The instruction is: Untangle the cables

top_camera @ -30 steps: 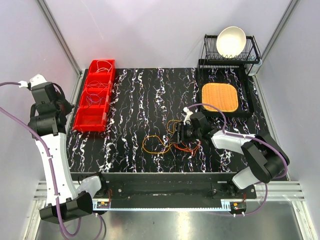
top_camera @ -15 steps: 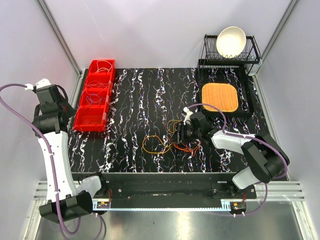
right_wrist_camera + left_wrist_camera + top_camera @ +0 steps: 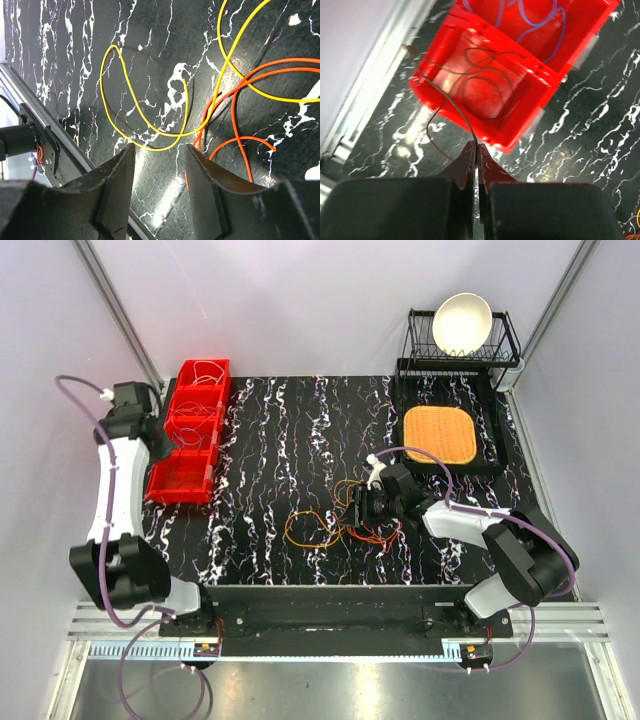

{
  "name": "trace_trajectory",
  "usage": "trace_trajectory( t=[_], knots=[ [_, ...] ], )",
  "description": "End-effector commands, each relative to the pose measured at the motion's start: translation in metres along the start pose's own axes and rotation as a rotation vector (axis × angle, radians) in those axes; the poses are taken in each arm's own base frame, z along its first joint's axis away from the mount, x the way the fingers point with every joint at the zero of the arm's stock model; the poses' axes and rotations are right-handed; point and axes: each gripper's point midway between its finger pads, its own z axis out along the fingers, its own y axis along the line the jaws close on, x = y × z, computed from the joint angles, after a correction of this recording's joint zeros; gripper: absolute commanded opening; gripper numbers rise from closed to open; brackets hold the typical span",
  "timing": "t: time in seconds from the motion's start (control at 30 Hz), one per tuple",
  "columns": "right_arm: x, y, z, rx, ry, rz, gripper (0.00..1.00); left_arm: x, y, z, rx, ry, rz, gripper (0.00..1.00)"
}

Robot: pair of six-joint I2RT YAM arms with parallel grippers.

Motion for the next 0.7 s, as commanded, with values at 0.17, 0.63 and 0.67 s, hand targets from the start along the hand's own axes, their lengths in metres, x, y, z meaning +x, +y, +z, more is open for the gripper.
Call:
trace_trajectory(
  t=[0.17,0.63,0.67],
  knots=[
    [-0.019,0.014,-0.005,-0.046,-0.057,-0.037,0.50,-0.025,-0.045,0.042,0.042,-0.040,-0.048,0.00],
    [-0.019,0.016,-0.005,-0.054,-0.056,-0.043,0.50,0.070,-0.051,0.115,0.087,0.089,-0.388,0.00],
    [-0.019,0.015,-0.005,-0.053,-0.057,-0.042,0.50,0.074,-0.053,0.116,0.112,0.087,-0.411,0.00]
  ],
)
